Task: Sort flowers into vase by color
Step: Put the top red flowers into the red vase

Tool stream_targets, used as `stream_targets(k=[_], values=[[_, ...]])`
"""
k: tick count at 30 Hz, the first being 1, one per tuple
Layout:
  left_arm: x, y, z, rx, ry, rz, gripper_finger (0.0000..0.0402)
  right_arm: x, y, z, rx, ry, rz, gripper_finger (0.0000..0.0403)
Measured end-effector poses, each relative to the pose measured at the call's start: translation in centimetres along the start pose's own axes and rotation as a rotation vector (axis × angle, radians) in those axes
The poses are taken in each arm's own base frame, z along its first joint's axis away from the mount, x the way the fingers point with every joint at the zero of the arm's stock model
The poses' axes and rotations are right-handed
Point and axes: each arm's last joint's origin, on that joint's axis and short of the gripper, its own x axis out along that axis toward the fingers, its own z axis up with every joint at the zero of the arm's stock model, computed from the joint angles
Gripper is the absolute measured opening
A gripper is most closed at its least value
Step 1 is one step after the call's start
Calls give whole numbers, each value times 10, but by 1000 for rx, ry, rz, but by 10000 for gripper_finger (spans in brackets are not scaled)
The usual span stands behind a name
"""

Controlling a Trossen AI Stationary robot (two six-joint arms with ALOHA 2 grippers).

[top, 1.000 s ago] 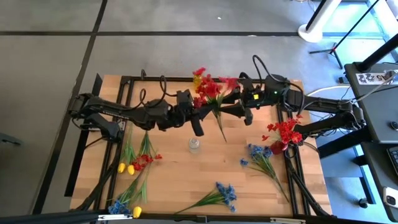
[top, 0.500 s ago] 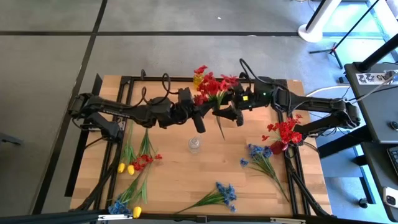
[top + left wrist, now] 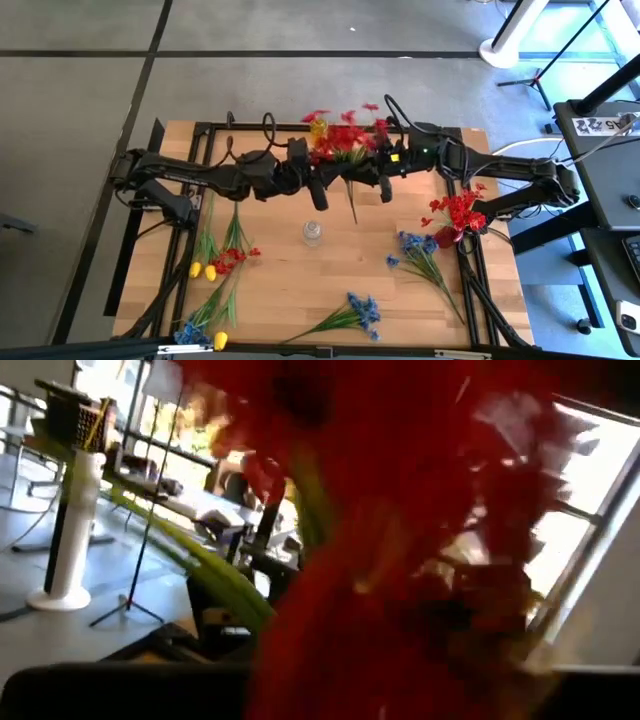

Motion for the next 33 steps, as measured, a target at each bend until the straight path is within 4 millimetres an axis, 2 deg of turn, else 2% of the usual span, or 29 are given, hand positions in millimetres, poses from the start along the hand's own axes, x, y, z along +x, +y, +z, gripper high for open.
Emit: stream_targets(k=[5, 9, 13, 17, 20, 22, 25, 28, 33], values=[[-30, -8, 21, 1, 107, -101, 128, -5, 4, 5, -14, -30, 12, 11], [-63, -15, 31, -4, 246, -132, 134, -10, 7, 8, -38, -49, 9, 24], [-94, -13, 34, -56, 375, -21, 135, -21, 15, 16, -82, -99, 38, 15], [-110, -8, 30, -110, 442, 96, 135, -42, 30, 29, -129, -186, 82, 11], [-114, -5, 16, -110, 463, 150, 135, -61, 41, 38, -177, -258, 94, 18], [-109, -6, 8, -172, 435, 133, 134, -74, 49, 42, -195, -289, 103, 15], [-98, -17, 2, -218, 337, 22, 125, -92, 59, 47, -219, -333, 134, 10], [-85, -31, -3, -181, 245, -74, 111, -110, 69, 52, -251, -398, 170, 11], [-66, -39, -7, -207, 131, -185, 85, -133, 87, 62, -271, -485, 358, 10]])
